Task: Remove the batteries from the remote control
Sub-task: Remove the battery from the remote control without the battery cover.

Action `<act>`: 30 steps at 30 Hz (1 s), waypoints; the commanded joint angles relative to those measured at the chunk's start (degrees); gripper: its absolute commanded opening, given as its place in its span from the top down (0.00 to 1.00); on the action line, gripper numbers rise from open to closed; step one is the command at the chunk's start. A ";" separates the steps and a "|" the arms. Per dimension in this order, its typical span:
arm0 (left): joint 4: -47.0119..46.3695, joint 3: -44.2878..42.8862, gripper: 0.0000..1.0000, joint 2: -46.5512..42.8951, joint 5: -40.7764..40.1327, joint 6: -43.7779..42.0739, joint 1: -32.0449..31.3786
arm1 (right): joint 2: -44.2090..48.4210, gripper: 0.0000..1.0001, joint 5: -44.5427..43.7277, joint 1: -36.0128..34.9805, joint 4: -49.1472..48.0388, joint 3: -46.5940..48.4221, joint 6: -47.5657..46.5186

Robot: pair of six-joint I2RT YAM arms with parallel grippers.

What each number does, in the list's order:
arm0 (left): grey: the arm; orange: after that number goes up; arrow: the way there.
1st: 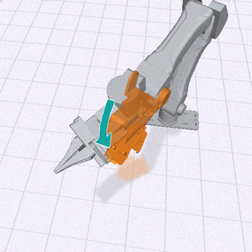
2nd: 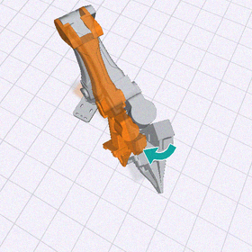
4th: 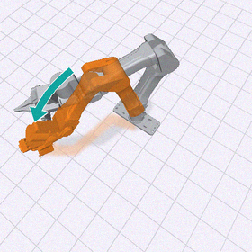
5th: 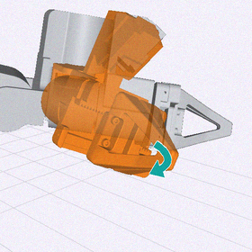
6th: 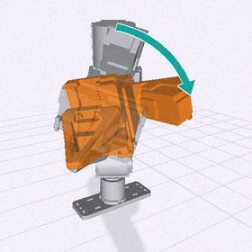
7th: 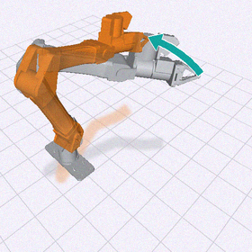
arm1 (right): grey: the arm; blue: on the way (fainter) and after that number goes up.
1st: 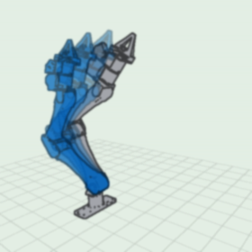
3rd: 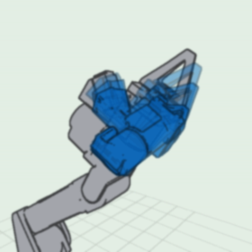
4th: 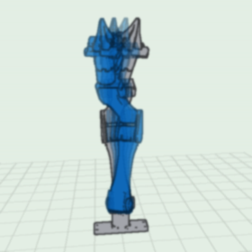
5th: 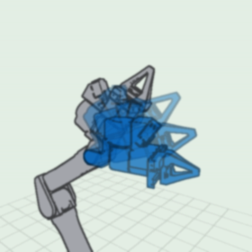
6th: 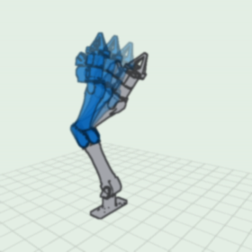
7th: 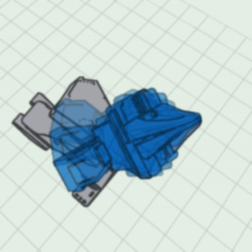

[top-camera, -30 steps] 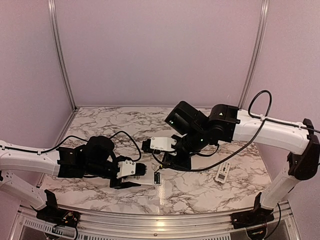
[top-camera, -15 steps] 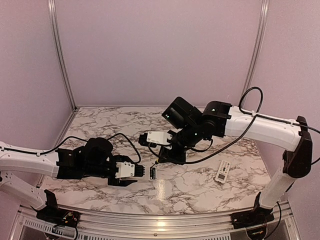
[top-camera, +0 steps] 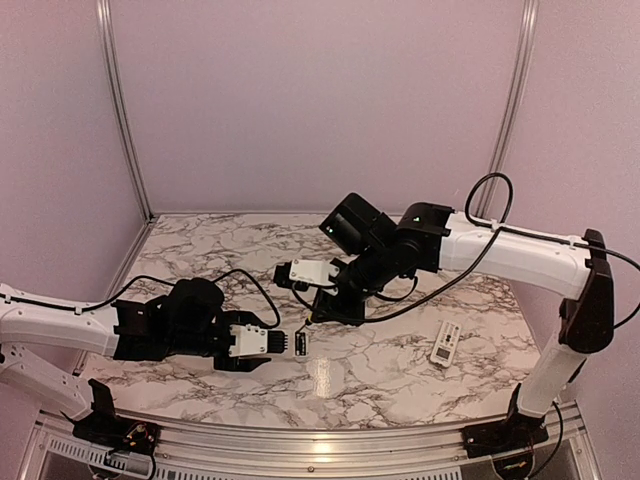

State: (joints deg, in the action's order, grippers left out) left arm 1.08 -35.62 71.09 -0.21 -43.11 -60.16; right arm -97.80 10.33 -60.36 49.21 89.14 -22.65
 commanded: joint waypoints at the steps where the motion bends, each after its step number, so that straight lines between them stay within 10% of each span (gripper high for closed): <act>1: -10.89 -0.34 1.00 -1.56 -3.15 0.56 1.39 | -2.37 1.00 4.26 0.10 3.49 0.86 -0.51; 30: -13.66 -1.77 1.00 1.97 -1.93 -2.79 4.85 | -6.85 1.00 6.05 2.68 2.79 1.45 -2.91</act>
State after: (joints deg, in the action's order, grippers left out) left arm -1.45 -34.52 73.38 -0.40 -45.36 -56.75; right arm -102.04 12.80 -57.56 45.98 90.19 -24.45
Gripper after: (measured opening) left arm 0.596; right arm 0.132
